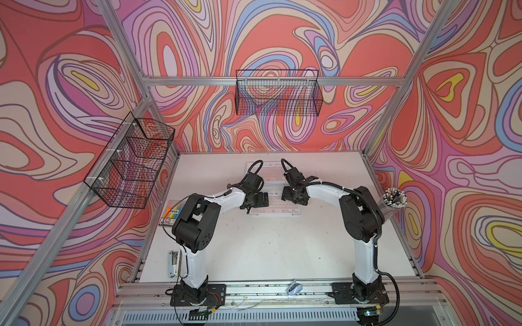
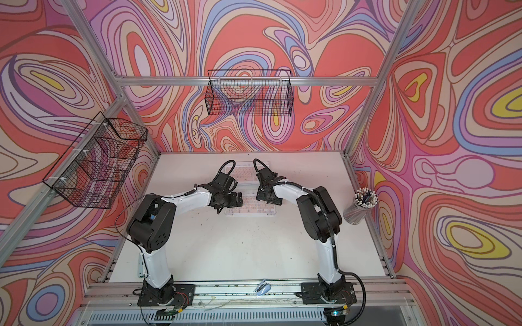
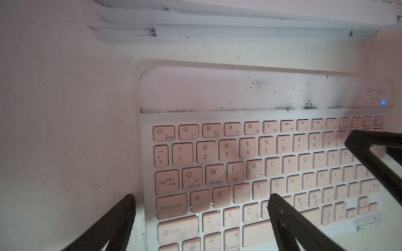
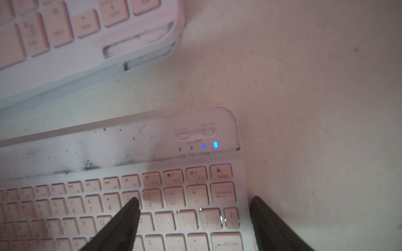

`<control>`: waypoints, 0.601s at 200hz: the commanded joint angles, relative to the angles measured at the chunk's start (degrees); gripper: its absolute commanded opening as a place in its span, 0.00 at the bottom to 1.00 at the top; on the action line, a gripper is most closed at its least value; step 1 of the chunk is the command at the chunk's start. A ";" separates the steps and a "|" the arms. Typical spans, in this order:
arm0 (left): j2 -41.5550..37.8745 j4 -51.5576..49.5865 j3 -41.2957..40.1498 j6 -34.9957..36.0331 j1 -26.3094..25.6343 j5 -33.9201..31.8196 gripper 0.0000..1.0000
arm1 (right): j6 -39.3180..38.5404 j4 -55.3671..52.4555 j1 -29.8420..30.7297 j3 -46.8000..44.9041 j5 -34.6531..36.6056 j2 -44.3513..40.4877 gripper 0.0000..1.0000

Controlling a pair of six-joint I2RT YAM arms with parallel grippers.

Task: Stack the numeric keypads
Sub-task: Pick up the numeric keypad from the center of the board.

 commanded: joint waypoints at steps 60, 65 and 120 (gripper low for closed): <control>-4.32 6.76 -8.82 -2.19 1.49 12.52 0.97 | -4.52 11.80 -5.28 -12.06 -25.98 -3.09 0.81; -4.84 8.17 -9.91 -2.77 1.89 13.51 0.97 | -4.57 13.83 -6.29 -13.70 -28.60 -3.90 0.80; -7.82 21.70 -20.33 -7.95 7.53 23.26 0.89 | -3.91 29.95 -12.92 -23.90 -49.20 -8.42 0.74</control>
